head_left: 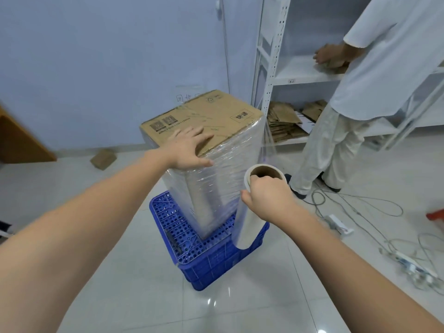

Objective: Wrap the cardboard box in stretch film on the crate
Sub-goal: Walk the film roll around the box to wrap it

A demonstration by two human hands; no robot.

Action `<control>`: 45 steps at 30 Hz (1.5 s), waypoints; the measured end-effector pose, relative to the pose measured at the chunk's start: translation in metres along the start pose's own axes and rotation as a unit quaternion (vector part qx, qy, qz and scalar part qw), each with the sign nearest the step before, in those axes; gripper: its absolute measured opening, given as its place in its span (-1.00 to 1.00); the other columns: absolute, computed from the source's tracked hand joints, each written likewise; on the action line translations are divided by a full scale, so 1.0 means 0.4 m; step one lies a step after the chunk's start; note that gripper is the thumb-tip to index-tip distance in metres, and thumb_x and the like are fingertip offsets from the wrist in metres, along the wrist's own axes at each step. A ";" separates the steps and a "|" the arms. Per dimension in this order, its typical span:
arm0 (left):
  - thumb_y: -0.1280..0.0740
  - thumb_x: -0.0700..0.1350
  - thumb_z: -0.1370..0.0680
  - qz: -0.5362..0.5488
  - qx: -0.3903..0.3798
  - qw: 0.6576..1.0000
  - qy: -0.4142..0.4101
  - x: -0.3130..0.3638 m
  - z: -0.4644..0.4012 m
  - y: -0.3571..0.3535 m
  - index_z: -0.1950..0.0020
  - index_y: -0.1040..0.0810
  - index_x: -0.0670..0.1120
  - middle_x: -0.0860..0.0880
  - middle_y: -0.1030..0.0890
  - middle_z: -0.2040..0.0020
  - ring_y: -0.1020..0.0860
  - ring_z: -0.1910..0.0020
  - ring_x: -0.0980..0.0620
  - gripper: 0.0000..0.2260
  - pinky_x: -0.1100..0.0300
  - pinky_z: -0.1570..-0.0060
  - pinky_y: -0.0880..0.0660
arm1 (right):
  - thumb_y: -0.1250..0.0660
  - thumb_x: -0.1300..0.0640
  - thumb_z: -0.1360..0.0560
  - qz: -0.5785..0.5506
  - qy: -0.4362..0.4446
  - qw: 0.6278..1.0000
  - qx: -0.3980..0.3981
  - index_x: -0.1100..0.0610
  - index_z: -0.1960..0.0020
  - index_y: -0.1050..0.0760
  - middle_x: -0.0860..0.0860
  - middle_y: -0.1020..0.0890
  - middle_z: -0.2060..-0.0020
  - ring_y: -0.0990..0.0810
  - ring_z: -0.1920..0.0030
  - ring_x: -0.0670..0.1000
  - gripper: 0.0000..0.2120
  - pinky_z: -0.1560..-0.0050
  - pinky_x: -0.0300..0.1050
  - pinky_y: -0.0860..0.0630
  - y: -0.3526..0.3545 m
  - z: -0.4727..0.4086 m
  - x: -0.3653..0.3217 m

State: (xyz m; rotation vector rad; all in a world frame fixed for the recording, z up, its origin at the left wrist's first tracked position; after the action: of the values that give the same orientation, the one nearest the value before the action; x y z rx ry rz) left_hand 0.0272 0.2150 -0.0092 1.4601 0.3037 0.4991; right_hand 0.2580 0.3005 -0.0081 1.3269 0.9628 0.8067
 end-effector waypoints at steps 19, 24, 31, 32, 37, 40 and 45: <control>-0.23 0.24 -0.66 0.161 0.125 0.975 0.090 0.092 0.000 0.037 -0.49 -0.48 0.18 -0.01 -0.47 -0.52 -0.38 -0.52 -0.08 -0.59 -0.20 -0.57 -0.16 | -0.26 -0.31 -0.47 0.080 0.060 0.995 -0.004 0.03 0.38 -0.28 -0.08 -0.41 0.44 -0.34 0.43 -0.08 -0.52 0.44 -0.13 -0.18 0.041 -0.007 0.038; -0.27 0.12 -0.66 0.220 0.235 0.930 0.176 0.067 0.022 0.052 -0.09 -0.71 0.17 0.16 -0.71 -0.04 -0.61 -0.10 0.03 -0.78 0.02 -0.16 -0.54 | -0.22 -0.30 -0.50 0.084 0.109 0.990 -0.009 0.03 0.36 -0.27 -0.08 -0.38 0.43 -0.41 0.35 0.03 -0.53 0.34 -0.10 -0.24 0.044 0.028 0.035; -0.23 0.46 -0.52 0.046 0.050 0.994 0.082 0.085 0.013 0.018 -0.66 -0.18 0.12 -0.06 -0.09 -0.68 -0.08 -0.66 -0.04 -0.20 -0.16 -0.61 0.08 | -0.20 -0.30 -0.50 0.066 0.158 0.985 0.006 0.04 0.37 -0.21 -0.07 -0.35 0.44 -0.39 0.33 0.04 -0.51 0.34 -0.10 -0.21 0.030 0.044 0.016; -0.26 0.44 -0.52 0.029 0.039 0.996 0.074 0.079 0.018 0.011 -0.68 -0.09 0.14 -0.06 -0.04 -0.69 -0.04 -0.67 -0.03 -0.18 -0.15 -0.61 0.11 | -0.19 -0.31 -0.50 0.064 0.166 0.984 0.010 0.04 0.38 -0.20 -0.07 -0.33 0.45 -0.39 0.35 0.03 -0.50 0.35 -0.09 -0.21 0.033 0.042 0.012; -0.38 0.27 -0.55 0.075 0.084 0.990 0.082 0.094 0.014 0.013 -0.57 -0.28 0.33 -0.07 -0.14 -0.67 -0.07 -0.66 -0.06 -0.39 -0.20 -0.61 0.08 | -0.19 -0.31 -0.51 0.041 0.194 0.980 0.010 0.05 0.37 -0.25 -0.06 -0.38 0.46 -0.41 0.38 0.03 -0.51 0.37 -0.08 -0.25 0.039 0.037 -0.005; -0.38 0.26 -0.56 0.079 0.094 0.988 0.097 0.127 0.004 0.011 -0.53 -0.35 0.35 -0.07 -0.20 -0.66 -0.08 -0.66 -0.10 -0.46 -0.23 -0.60 0.06 | -0.20 -0.30 -0.51 0.035 0.212 0.976 0.024 0.06 0.36 -0.28 -0.05 -0.41 0.46 -0.44 0.39 0.03 -0.51 0.38 -0.08 -0.26 0.045 0.036 -0.006; -0.36 0.29 -0.57 0.058 0.105 0.985 0.122 0.169 -0.012 -0.003 -0.52 -0.36 0.37 -0.04 -0.21 -0.66 -0.09 -0.66 -0.10 -0.48 -0.25 -0.60 0.06 | -0.29 -0.24 -0.44 0.044 0.258 0.962 0.081 0.06 0.44 -0.26 -0.05 -0.34 0.56 -0.35 0.50 0.06 -0.52 0.44 -0.13 -0.23 0.022 0.035 -0.005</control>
State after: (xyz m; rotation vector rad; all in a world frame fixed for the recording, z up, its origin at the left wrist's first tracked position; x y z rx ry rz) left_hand 0.0835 0.2527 -0.0041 1.6301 0.4789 0.7612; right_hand 0.2703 0.2938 0.0006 1.3321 1.4096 1.1970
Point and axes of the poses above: each hand's wrist, its own z-axis away from the middle knuckle, its own y-axis out of the back of the hand, x = y × z, the point moved 7 cm from there along -z, towards the middle knuckle
